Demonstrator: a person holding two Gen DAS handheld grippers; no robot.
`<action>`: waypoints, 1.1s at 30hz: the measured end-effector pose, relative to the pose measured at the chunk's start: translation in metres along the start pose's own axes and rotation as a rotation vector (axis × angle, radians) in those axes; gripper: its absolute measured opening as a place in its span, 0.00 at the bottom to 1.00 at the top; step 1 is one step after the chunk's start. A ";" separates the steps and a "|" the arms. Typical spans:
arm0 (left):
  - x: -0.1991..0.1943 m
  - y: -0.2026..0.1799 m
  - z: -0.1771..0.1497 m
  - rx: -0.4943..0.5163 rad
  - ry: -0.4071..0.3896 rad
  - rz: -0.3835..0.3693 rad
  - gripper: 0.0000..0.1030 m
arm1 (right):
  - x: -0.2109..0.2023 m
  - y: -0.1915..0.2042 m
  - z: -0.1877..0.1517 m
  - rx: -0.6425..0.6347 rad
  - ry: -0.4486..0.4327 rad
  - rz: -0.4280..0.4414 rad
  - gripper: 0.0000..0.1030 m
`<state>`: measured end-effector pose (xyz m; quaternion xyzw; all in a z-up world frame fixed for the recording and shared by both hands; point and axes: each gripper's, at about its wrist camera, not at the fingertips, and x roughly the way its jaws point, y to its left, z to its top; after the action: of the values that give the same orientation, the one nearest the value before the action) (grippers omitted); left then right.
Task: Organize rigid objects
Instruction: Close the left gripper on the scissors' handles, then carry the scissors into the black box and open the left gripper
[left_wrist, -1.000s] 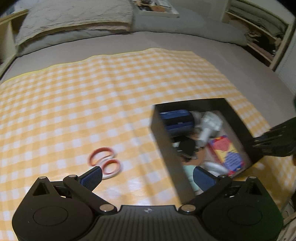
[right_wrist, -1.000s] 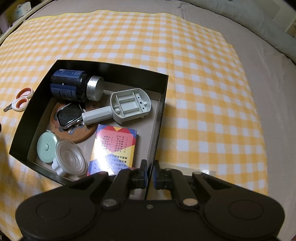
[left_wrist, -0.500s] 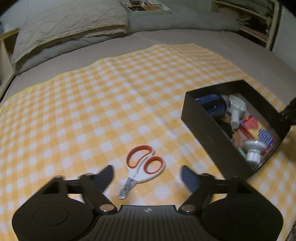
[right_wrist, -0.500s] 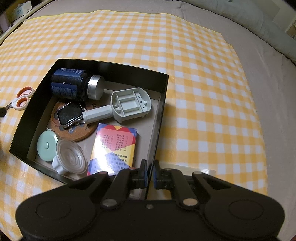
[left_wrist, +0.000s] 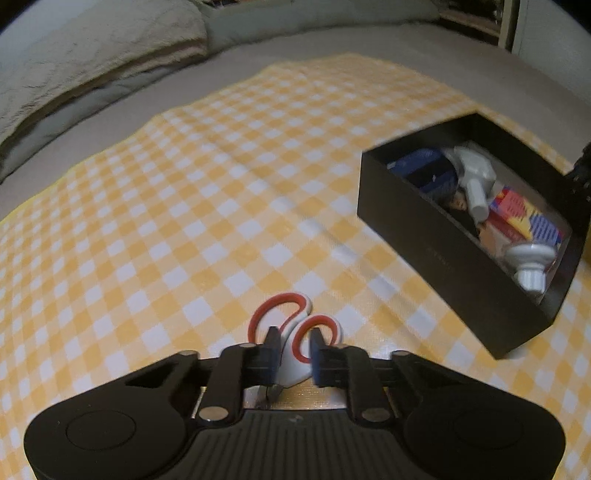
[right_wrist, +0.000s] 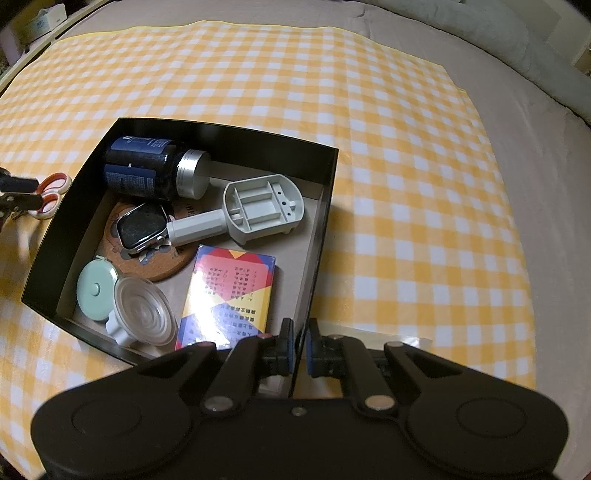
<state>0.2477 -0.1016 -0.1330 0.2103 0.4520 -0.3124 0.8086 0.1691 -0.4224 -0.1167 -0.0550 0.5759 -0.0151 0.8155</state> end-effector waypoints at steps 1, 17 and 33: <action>0.003 0.000 0.001 0.007 0.005 0.003 0.16 | 0.000 0.000 0.000 0.001 0.000 0.003 0.07; 0.005 -0.010 -0.002 0.038 0.108 -0.030 0.19 | 0.002 -0.001 0.001 0.033 0.010 0.027 0.05; 0.001 -0.002 -0.002 -0.091 0.072 -0.020 0.18 | 0.011 -0.004 0.005 0.075 0.028 0.030 0.05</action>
<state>0.2453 -0.1022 -0.1352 0.1799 0.4967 -0.2916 0.7974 0.1773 -0.4268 -0.1250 -0.0155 0.5872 -0.0256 0.8089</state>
